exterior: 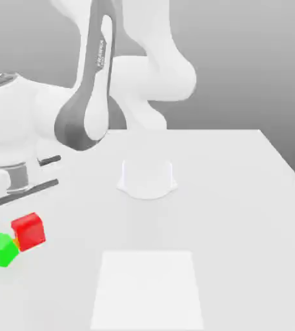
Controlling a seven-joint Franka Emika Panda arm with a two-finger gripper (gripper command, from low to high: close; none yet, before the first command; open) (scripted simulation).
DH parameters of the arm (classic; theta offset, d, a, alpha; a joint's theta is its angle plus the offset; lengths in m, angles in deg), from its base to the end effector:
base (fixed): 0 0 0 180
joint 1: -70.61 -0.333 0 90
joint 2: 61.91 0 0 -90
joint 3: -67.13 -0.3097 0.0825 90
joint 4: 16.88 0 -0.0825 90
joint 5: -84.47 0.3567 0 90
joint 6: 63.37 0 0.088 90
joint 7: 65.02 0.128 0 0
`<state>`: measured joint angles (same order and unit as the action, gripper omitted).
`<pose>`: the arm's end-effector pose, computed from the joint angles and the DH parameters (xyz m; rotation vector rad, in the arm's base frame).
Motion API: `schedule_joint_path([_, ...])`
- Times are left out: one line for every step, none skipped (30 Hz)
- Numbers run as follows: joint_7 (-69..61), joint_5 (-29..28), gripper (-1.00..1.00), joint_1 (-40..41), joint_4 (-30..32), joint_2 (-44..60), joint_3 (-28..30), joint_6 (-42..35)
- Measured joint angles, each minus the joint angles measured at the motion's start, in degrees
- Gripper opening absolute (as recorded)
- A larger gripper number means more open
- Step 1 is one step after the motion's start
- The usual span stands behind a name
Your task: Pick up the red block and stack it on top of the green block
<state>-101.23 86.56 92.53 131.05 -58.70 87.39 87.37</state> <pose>0.3184 -0.2914 0.2379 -3.1336 0.2127 0.0055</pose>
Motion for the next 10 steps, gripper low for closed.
schedule_joint_path([-2.4, 0.1, -1.00, 2.3, -0.5, -0.1, 1.0, -0.5])
schedule_joint_path([-4.2, 0.9, -1.00, 2.9, -0.8, 0.8, 1.0, 0.0])
schedule_joint_path([-5.7, 2.2, -1.00, 3.3, -1.0, 2.3, 0.7, 1.2])
schedule_joint_path([-7.1, 3.6, -1.00, 3.7, -1.2, 4.0, 0.1, 2.6])
schedule_joint_path([-8.4, 5.3, -1.00, 4.2, -1.3, 5.8, -0.7, 4.2])
schedule_joint_path([-9.7, 6.9, -1.00, 4.9, -1.5, 7.7, -1.7, 5.8])
schedule_joint_path([-10.9, 8.6, -1.00, 5.7, -1.6, 9.7, -2.8, 7.6])
schedule_joint_path([-11.5, 9.4, 1.00, 6.2, -1.6, 10.7, -3.4, 8.4])
schedule_joint_path([-11.5, 9.4, 1.00, 6.2, -1.6, 10.7, -3.4, 8.4])
schedule_joint_path([-11.5, 9.4, 1.00, 6.2, -1.6, 10.7, -3.4, 8.4])
